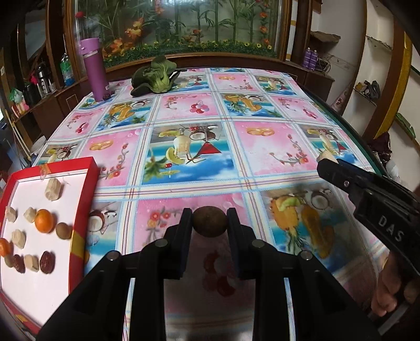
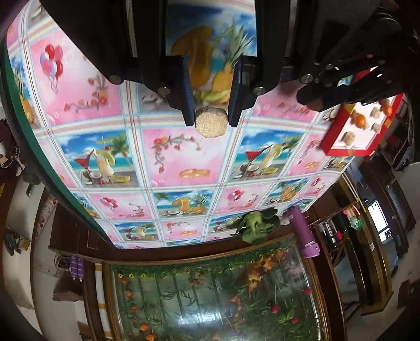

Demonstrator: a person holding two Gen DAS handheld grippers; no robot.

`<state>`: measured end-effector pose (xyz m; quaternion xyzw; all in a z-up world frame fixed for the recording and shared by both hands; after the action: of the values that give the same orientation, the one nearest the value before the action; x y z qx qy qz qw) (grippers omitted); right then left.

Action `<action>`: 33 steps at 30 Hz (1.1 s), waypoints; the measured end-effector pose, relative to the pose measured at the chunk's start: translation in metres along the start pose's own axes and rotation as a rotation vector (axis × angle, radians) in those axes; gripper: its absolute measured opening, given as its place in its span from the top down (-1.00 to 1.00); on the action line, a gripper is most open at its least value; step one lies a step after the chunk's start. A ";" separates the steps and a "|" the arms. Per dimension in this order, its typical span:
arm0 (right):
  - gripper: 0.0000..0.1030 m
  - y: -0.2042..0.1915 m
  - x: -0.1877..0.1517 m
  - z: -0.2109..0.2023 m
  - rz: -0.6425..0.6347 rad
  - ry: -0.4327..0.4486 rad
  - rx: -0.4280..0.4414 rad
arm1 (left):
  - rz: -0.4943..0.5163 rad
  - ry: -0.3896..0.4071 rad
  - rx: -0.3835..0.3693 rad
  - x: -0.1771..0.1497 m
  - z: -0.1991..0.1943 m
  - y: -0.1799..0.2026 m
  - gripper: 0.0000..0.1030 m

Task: Organize fruits
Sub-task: 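Lift the taro with the right tool while the left lifts the kiwi, then carry the taro and kiwi over the white tray and open both tools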

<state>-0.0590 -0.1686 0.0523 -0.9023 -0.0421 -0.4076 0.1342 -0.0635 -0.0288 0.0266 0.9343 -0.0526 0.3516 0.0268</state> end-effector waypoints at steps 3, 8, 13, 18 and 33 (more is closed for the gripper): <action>0.51 -0.010 -0.005 -0.007 -0.015 -0.012 0.010 | 0.009 0.012 0.008 -0.006 -0.010 0.002 0.45; 0.51 -0.031 -0.013 -0.022 -0.055 -0.008 0.033 | 0.010 0.030 0.021 -0.014 -0.025 -0.001 0.45; 0.51 -0.043 -0.018 -0.035 -0.077 0.009 0.041 | 0.009 0.051 0.021 -0.022 -0.041 -0.003 0.45; 0.51 -0.050 -0.023 -0.042 -0.097 0.021 0.037 | 0.015 0.086 0.021 -0.026 -0.059 -0.005 0.45; 0.51 -0.075 -0.025 -0.041 -0.157 0.020 0.046 | 0.018 0.205 0.073 -0.023 -0.098 -0.029 0.45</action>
<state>-0.1186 -0.1065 0.0753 -0.8887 -0.1208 -0.4248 0.1232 -0.1410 0.0100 0.0844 0.8932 -0.0449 0.4474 -0.0051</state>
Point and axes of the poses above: each gripper's, at about its wrist camera, not at the fingertips, and z roughly the way its jaws point, y to its right, x to its top, the point moved 3 cm from there along z, roughly the way its jaws point, and after that the axes turned 1 degree about x, right-handed, at the moved point
